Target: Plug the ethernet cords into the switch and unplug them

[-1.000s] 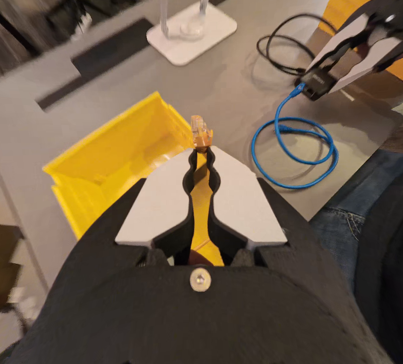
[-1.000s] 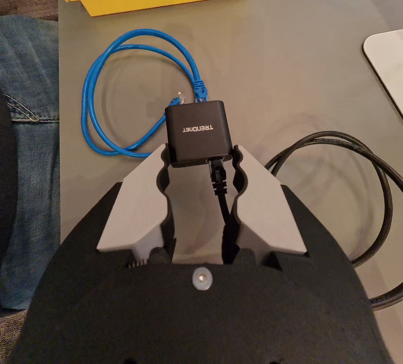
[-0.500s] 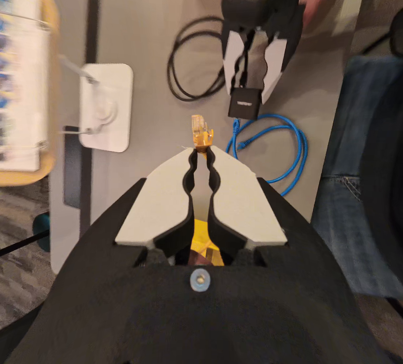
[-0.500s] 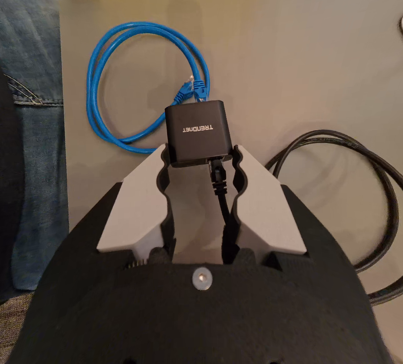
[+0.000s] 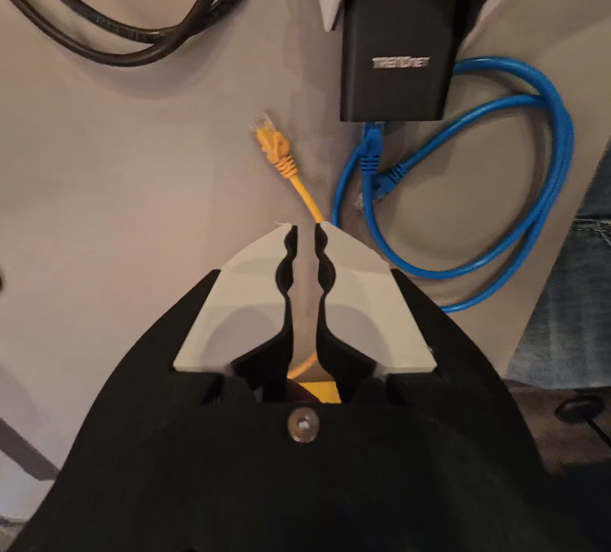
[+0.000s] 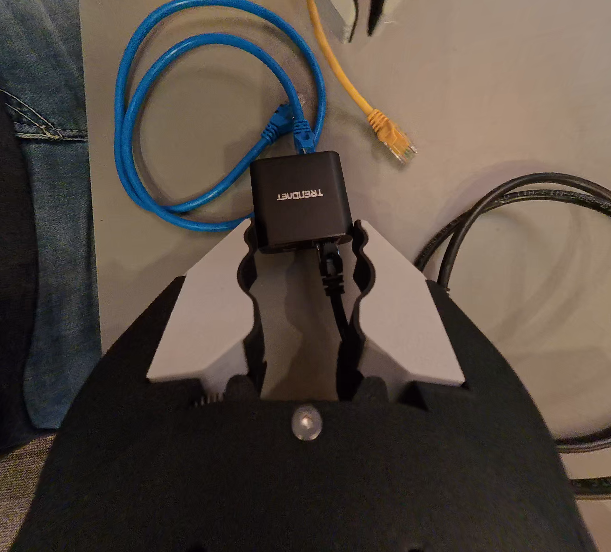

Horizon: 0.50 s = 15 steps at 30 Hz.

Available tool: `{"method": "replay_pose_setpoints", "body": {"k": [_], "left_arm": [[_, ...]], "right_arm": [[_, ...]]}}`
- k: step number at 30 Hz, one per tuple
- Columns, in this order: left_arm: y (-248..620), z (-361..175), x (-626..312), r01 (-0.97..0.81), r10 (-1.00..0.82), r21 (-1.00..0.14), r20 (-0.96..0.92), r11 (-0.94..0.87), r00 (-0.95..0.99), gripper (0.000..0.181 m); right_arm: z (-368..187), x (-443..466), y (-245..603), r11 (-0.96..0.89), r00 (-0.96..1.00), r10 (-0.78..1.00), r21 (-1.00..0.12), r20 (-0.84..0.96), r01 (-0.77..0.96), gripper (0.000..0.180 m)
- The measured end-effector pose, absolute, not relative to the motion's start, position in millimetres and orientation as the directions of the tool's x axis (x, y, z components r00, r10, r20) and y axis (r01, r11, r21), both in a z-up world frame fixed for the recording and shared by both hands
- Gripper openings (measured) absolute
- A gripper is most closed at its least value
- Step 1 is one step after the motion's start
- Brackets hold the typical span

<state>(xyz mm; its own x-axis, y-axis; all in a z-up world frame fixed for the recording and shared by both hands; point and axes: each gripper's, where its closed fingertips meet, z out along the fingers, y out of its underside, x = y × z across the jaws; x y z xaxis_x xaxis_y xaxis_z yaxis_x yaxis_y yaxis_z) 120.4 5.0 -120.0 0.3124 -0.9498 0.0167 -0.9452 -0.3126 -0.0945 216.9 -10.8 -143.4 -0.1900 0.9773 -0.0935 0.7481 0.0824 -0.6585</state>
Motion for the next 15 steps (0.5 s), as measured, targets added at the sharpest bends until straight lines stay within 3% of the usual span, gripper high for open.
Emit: {"method": "replay_pose_setpoints", "body": {"k": [1,8,15], "left_arm": [[7.9,-121.5,117.2,-0.939,-0.943,-0.092,0.002,-0.332,0.333,0.011],[2.2,-120.1,124.1,-0.898,-0.899,-0.205,-0.126,-0.39,0.42,0.03],[7.7,-149.6,132.4,-0.819,-0.816,-0.292,-0.17,-0.494,0.553,0.03]], "right_arm": [[-144.2,217.5,-9.8,0.085,-0.188,0.978,-0.655,-0.088,0.751,0.058],[-152.0,219.2,-7.1,0.112,-0.193,0.979,-0.626,-0.061,0.771,0.058],[-151.6,219.6,-7.1,0.13,-0.189,0.981,-0.601,-0.036,0.789,0.058]]}}
